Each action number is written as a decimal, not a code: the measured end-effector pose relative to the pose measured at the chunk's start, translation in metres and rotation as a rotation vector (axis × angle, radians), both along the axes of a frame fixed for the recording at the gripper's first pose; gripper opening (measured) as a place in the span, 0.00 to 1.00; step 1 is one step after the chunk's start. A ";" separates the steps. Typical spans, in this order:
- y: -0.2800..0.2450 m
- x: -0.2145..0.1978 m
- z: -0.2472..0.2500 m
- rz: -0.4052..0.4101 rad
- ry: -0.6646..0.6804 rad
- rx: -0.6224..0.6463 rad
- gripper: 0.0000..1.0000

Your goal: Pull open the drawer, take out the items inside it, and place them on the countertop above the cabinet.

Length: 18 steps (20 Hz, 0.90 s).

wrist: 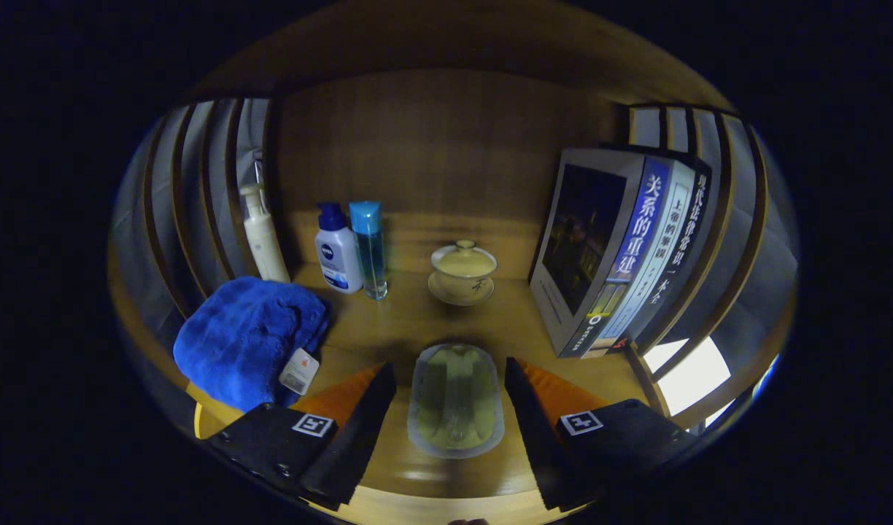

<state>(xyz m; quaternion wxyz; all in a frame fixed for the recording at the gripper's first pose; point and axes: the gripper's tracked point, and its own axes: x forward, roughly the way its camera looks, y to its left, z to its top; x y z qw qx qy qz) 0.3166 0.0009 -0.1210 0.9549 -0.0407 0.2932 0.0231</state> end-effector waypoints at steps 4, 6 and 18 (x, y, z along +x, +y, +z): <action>0.006 -0.023 0.037 0.026 -0.099 0.040 0.97; 0.010 -0.037 0.057 0.042 -0.154 0.042 0.97; 0.021 -0.178 0.113 0.137 -0.365 0.102 0.97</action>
